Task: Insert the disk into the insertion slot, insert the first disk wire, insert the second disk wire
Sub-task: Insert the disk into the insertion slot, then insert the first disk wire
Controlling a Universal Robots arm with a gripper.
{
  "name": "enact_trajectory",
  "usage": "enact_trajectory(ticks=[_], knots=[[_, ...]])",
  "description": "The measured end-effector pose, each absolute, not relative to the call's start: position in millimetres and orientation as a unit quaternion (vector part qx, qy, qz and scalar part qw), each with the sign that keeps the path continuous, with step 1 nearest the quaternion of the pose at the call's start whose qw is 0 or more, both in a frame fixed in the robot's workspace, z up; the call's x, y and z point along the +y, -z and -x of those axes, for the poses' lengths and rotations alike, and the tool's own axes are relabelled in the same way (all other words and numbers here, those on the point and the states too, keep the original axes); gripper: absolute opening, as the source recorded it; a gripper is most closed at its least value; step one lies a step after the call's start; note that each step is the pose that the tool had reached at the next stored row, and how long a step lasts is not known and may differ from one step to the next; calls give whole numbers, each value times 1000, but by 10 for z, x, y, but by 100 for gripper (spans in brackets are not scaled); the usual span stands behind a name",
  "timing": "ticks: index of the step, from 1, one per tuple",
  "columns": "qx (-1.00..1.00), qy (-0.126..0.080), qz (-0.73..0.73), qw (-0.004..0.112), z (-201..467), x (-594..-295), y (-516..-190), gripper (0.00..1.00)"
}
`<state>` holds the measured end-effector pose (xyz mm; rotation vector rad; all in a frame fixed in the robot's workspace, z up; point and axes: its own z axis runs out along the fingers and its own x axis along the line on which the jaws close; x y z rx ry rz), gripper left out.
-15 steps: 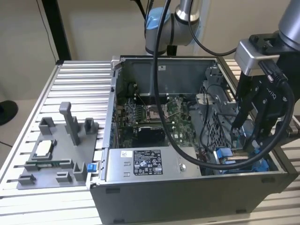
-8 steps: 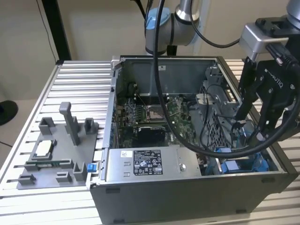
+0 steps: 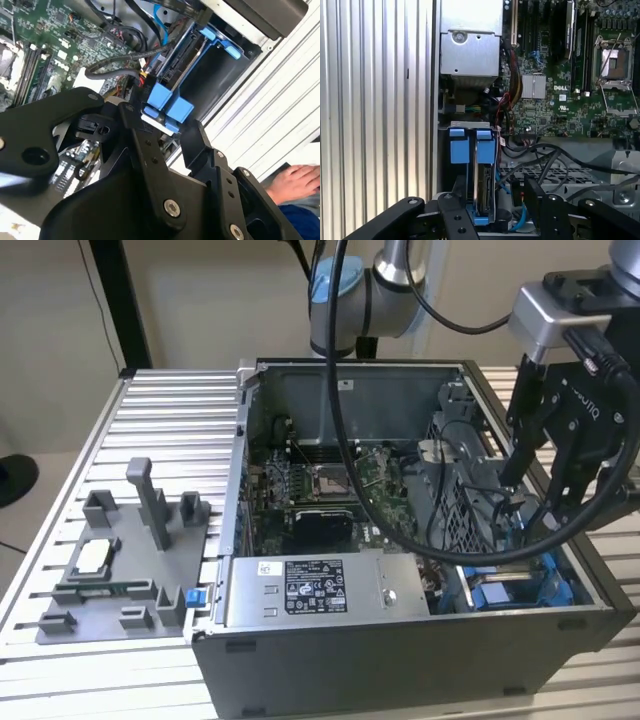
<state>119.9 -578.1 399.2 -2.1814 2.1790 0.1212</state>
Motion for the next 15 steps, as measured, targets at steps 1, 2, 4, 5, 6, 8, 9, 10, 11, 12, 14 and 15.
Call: enact_trajectory(ticks=[1, 2, 4, 5, 6, 8, 9, 10, 11, 12, 14, 15], knots=[[706, -42, 707, 32, -1200, -5777, -3990, 100], [706, -44, 706, 34, -1207, -5775, -3987, 100], [705, -45, 706, 36, -1259, -5775, -3967, 100], [705, -45, 706, 36, -1283, -5775, -3954, 100], [705, -45, 706, 36, -1295, -5775, -3940, 100], [705, -46, 706, 37, -1295, -5774, -3916, 100], [705, -46, 706, 37, -1293, -5773, -3913, 100], [705, -47, 706, 38, -1290, -5772, -3914, 100], [705, -48, 706, 39, -1286, -5769, -3912, 100], [705, -49, 706, 40, -1282, -5768, -3912, 100], [705, -51, 706, 42, -1270, -5765, -3912, 100], [705, -52, 706, 43, -1261, -5763, -3911, 100]])
